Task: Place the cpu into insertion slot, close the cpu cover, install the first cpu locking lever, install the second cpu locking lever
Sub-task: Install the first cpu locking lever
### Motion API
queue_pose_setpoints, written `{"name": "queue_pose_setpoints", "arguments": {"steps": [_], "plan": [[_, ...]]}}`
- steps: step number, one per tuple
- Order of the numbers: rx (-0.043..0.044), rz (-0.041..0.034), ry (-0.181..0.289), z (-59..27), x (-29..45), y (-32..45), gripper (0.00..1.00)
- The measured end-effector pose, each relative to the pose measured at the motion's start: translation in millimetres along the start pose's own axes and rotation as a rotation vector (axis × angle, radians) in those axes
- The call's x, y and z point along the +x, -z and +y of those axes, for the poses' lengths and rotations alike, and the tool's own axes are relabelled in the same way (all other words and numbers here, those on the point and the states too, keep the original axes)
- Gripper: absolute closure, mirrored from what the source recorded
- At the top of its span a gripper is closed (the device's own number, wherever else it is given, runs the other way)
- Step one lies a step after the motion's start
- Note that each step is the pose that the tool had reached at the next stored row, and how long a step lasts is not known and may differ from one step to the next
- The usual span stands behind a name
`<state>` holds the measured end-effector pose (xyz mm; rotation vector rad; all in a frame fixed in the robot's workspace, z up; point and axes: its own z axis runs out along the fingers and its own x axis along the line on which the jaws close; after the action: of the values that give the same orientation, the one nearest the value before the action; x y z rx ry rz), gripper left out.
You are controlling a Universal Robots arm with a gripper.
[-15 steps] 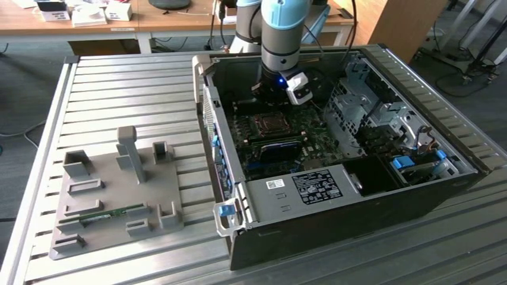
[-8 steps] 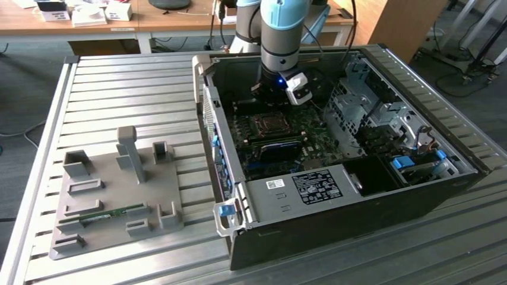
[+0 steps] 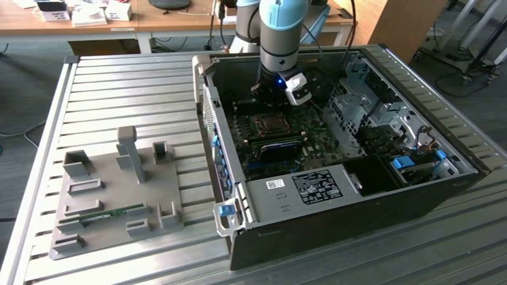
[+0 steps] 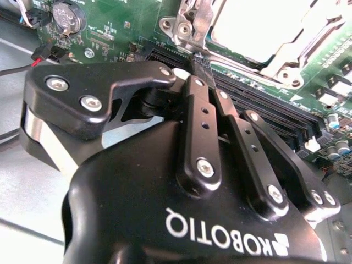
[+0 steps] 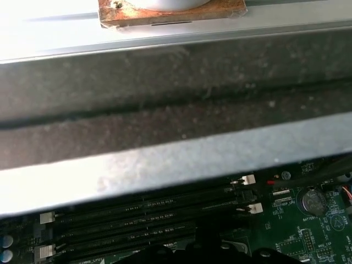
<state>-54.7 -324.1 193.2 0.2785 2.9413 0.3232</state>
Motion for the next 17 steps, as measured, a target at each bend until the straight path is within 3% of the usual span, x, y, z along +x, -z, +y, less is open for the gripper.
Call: {"name": "queue_pose_setpoints", "arguments": {"steps": [17], "plan": [[-0.0006,-0.0027,0.000,0.0,0.6,1.0,0.89]]}}
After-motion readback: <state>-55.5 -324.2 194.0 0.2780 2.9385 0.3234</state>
